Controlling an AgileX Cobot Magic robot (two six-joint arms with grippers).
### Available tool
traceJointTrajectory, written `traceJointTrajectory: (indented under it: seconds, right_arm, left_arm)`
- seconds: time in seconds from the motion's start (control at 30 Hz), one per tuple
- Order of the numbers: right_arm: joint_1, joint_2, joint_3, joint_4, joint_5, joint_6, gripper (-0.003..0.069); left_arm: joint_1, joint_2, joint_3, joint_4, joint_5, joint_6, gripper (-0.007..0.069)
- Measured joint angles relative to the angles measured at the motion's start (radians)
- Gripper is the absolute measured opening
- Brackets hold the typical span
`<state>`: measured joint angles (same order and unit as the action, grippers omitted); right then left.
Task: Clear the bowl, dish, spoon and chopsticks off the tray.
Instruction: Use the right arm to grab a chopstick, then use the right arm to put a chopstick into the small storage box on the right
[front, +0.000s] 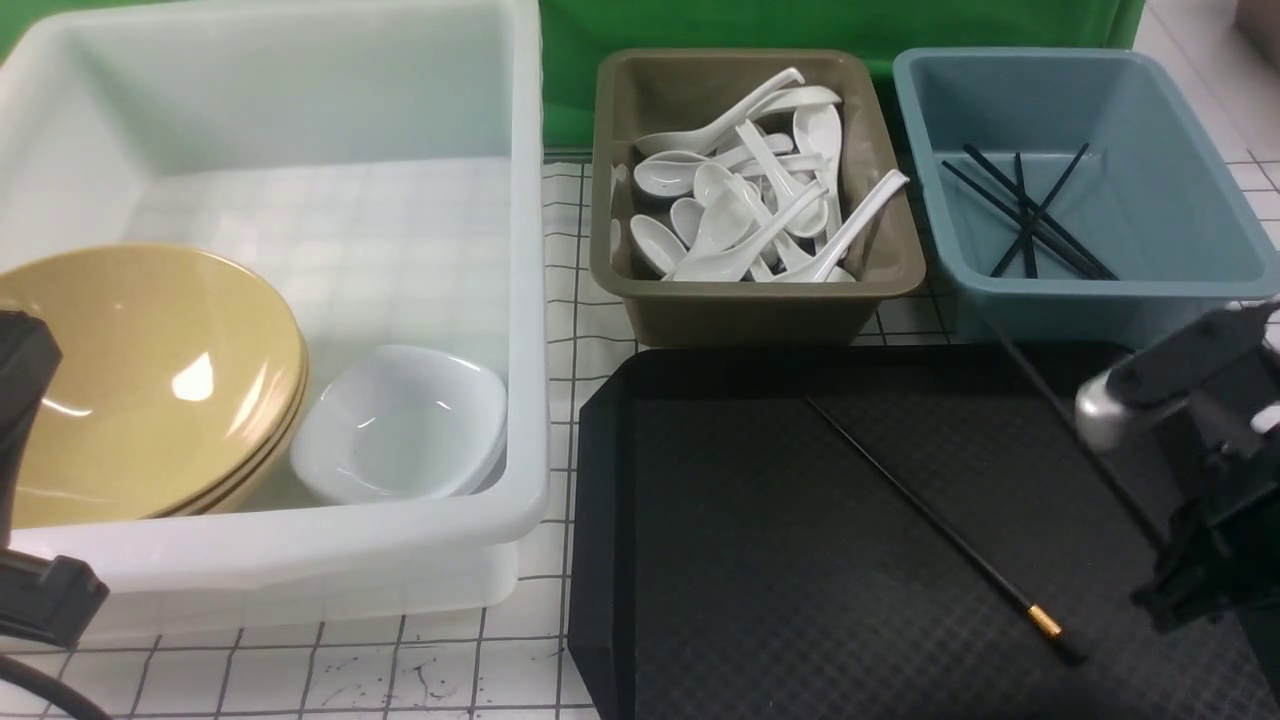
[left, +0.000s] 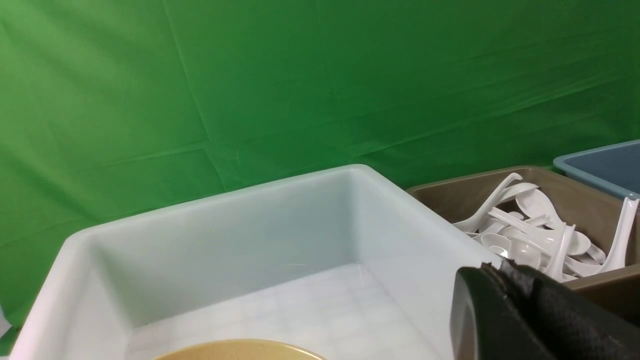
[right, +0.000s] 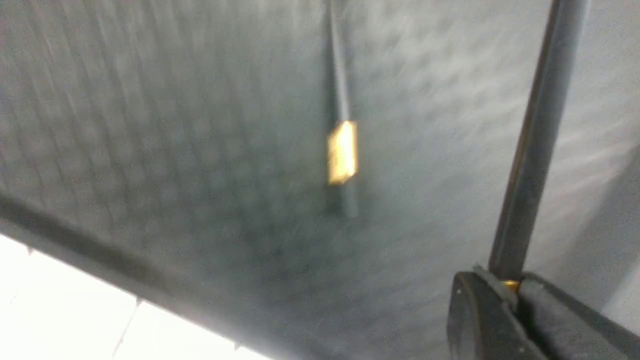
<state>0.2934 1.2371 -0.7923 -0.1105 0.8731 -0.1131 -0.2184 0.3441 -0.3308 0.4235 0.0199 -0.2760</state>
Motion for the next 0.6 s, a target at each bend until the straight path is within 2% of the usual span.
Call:
traceJointTrajectory:
  seconds: [0.07, 0.23, 0.33, 0.43, 0.53, 0.6]
  right_arm:
    - [0.0, -0.023, -0.016, -0.015, -0.053, 0.001, 0.0088]
    - [-0.048, -0.008, -0.036, -0.031, -0.601, 0.047, 0.0088]
    - [-0.11, 0.142, -0.096, -0.035, -0.824, 0.101, 0.0088]
    - [-0.161, 0.349, -0.218, -0.035, -0.842, 0.202, 0.0089]
    - [-0.179, 0.482, -0.343, -0.035, -0.746, 0.236, 0.0106]
    - [-0.182, 0.559, -0.427, -0.036, -0.632, 0.249, 0.0143]
  left_arm:
    - [0.0, 0.0, -0.001, 0.0, 0.0, 0.0, -0.0006]
    - [0.0, 0.0, -0.001, 0.0, 0.0, 0.0, -0.0006]
    - [0.0, 0.0, 0.0, 0.0, 0.0, 0.0, -0.0006]
    - [0.0, 0.0, 0.0, 0.0, 0.0, 0.0, -0.0006]
    - [0.0, 0.0, 0.0, 0.0, 0.0, 0.0, -0.0006]
    - [0.0, 0.0, 0.0, 0.0, 0.0, 0.0, -0.0006]
